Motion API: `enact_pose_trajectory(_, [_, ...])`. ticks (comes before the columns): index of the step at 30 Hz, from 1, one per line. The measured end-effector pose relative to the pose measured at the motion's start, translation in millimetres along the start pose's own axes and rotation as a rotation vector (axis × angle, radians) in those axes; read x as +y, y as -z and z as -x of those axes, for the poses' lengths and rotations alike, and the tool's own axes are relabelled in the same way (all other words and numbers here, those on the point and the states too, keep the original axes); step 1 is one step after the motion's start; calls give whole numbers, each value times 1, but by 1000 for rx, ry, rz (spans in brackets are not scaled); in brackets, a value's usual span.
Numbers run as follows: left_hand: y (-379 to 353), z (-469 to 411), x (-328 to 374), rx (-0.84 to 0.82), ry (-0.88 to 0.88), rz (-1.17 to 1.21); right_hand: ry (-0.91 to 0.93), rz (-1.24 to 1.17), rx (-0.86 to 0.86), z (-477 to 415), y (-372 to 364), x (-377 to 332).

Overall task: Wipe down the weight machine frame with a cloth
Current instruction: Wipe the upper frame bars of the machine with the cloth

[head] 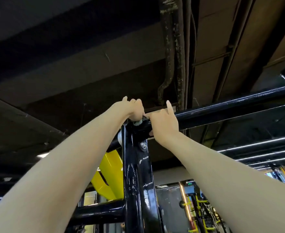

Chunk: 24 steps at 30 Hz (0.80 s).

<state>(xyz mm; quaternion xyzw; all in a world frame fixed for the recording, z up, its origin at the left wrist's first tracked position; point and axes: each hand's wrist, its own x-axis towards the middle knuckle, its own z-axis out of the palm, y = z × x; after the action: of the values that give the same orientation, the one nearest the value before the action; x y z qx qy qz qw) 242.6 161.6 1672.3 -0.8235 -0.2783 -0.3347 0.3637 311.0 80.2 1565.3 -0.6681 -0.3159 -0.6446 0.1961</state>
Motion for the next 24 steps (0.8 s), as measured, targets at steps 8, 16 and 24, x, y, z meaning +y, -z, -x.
enact_pose_trajectory(8, [-71, 68, -2, 666, 50, 241, 46, 59, -18, 3, 1, -1])
enact_pose_trajectory(16, [-127, 100, 5, 1030, 77, 141, 155, 7, -197, 3, 10, 13])
enact_pose_trajectory(24, [-101, 116, 21, 646, 24, -59, 144, -58, -355, 13, 28, 5])
